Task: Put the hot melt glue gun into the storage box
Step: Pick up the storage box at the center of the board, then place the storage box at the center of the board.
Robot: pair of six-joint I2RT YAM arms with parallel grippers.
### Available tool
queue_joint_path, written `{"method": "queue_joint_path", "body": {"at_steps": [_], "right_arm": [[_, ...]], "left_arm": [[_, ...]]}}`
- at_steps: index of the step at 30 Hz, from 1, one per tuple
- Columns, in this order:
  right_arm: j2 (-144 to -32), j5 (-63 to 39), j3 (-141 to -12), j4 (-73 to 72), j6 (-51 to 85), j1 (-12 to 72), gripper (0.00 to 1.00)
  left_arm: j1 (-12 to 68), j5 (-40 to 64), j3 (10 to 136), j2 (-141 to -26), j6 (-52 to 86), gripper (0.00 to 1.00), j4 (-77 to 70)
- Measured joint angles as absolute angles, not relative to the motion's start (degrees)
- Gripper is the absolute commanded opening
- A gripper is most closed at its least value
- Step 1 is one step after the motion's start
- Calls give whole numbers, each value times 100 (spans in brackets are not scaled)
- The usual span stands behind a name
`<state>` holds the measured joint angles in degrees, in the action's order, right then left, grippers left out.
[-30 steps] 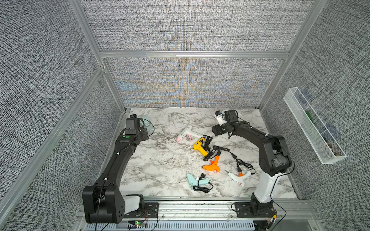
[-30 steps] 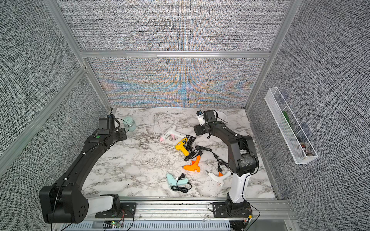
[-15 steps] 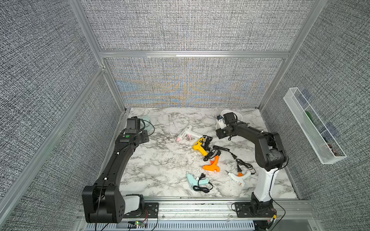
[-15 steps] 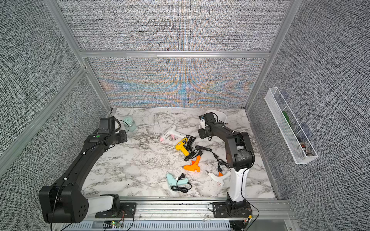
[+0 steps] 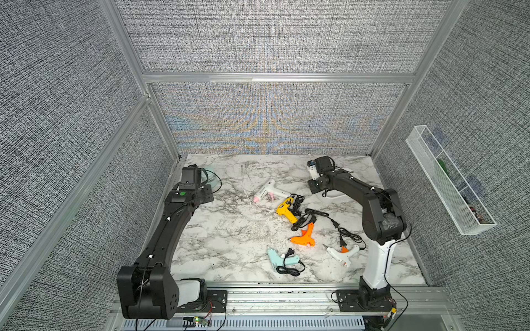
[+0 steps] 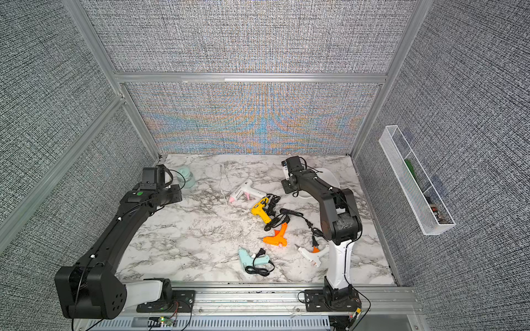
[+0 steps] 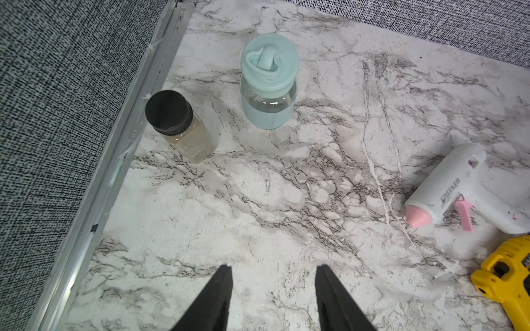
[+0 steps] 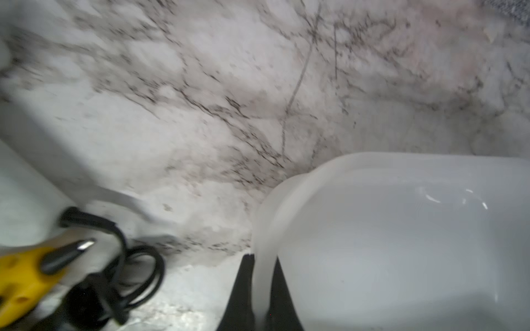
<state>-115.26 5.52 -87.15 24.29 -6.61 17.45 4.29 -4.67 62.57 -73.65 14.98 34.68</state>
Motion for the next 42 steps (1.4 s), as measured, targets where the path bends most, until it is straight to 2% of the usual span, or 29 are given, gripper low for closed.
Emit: {"method": "queue_joint_path", "body": {"at_steps": [8,11,18,27,32,42], "right_arm": [[-11531,1199,-10228,3251,-226,2836,0],[-11611,1337,-10868,3564,62,3374,0],[-12339,1619,-12366,4541,666,5183,0],[-12820,2060,-12945,5002,2158,6777,0],[-13353,1988,-13126,5065,2899,7190,0],[-14188,1791,-13334,4893,3457,7078,0]], "left_arm": [[436,-661,6423,-7061,1538,47,3754],[436,-1022,6407,-6869,1658,46,3850],[427,-2189,6276,-6281,2008,45,4150],[384,-3009,6372,-5937,2322,44,4604],[342,-3142,6372,-5854,2418,44,4729],[327,-3179,6541,-5739,2445,43,4893]]}}
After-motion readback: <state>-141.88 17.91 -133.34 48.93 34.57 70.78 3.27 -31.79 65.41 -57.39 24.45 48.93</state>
